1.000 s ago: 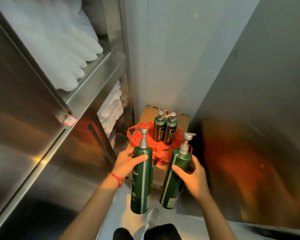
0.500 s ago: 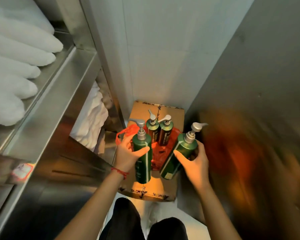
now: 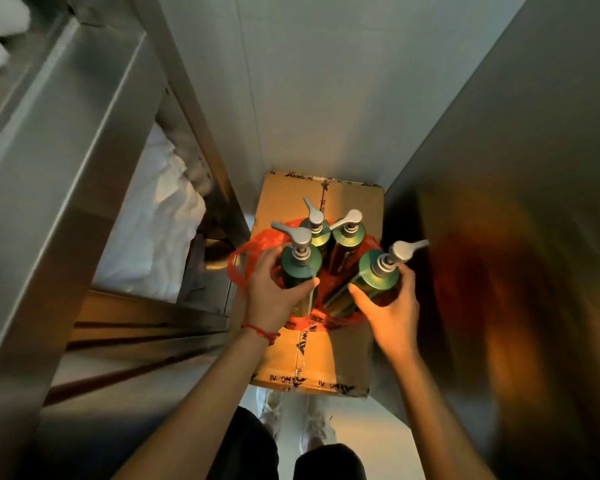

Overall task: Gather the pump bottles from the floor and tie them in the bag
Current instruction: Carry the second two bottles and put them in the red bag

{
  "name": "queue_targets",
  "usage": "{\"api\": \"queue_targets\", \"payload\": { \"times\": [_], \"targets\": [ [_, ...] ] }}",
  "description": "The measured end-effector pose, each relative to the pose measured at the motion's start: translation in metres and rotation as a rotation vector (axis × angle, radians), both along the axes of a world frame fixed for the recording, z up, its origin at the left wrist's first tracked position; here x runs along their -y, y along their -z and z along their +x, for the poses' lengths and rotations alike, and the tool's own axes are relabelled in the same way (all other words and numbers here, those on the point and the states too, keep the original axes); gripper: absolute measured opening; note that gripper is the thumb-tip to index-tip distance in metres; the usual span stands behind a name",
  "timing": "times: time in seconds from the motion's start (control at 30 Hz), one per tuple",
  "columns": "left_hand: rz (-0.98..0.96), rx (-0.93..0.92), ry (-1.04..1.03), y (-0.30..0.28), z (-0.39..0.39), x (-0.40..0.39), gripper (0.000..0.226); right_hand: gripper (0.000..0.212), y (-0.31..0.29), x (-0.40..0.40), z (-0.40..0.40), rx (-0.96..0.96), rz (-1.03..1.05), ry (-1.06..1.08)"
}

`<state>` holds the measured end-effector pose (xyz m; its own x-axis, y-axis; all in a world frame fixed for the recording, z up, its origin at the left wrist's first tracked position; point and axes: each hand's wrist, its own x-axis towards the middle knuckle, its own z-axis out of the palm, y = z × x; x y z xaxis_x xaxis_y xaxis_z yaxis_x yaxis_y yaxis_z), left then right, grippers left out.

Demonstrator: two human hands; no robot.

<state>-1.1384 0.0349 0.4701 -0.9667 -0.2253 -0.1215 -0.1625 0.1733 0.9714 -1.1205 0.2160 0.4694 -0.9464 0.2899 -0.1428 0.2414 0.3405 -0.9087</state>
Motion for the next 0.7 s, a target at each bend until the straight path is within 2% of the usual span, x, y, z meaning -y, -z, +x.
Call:
{"api": "queue_targets", "payload": {
  "times": [0.33,0.5,0.7],
  "targets": [
    [0.03,-0.043,0.013,0.039,-0.007,-0.004,0.061,0.07,0.049,0.003,-0.008,-0.083,-0.04,-0.015],
    [-0.046,-0.076,0.032,0.051,-0.009,-0.007,0.062,0.072,0.063,0.001,-0.012,-0.109,-0.014,-0.027],
    [-0.043,-0.033,0.04,0.062,-0.008,-0.01,0.062,0.069,0.071,0.002,-0.014,-0.148,-0.02,-0.088]
  ]
}}
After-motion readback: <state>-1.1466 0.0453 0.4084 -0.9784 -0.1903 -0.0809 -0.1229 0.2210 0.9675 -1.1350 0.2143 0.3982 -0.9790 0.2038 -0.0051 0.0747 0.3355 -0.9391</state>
